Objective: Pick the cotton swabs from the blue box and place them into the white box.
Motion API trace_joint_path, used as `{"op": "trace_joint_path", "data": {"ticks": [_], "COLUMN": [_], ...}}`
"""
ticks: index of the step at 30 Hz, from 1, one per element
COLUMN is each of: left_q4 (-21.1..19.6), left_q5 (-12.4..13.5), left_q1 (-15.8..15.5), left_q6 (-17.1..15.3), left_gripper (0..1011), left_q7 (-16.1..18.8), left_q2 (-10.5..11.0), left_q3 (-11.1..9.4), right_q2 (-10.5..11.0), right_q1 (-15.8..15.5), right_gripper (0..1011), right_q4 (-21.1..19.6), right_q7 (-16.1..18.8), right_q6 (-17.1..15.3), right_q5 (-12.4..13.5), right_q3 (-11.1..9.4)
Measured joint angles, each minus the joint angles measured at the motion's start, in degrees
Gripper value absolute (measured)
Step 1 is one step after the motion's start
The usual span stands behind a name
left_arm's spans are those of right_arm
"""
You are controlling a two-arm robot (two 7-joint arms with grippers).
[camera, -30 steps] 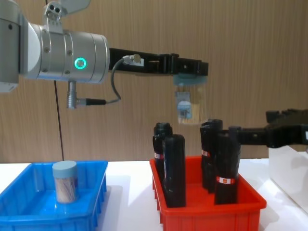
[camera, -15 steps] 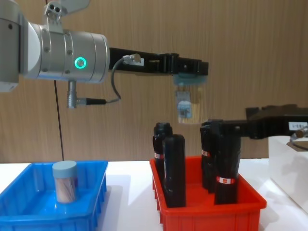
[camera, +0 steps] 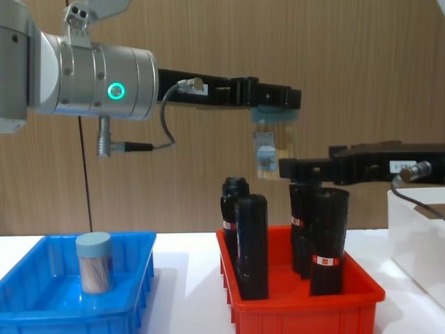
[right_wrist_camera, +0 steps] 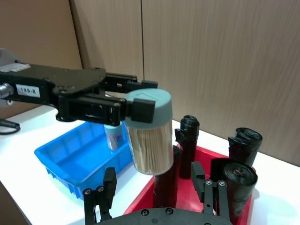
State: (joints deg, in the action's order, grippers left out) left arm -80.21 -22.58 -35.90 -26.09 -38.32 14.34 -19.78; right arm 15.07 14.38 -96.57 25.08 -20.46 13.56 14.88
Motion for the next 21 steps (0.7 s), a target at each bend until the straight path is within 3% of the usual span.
{"op": "trace_joint_path", "data": {"ticks": [21], "left_q4": [0.00], "left_q5": [0.01], "left_q1": [0.00], "left_q6": [0.00], "left_gripper": [669], "left_q7": [0.00], "left_q2": [0.00], "left_q3": [0.00], "right_q2": [-2.97], "right_q1": [4.27], "right_gripper": [1002], "right_q4": [4.69], "right_q7": [0.71], "right_q6": [-0.12], "right_q5": [-0.34], "right_q3": [1.49]}}
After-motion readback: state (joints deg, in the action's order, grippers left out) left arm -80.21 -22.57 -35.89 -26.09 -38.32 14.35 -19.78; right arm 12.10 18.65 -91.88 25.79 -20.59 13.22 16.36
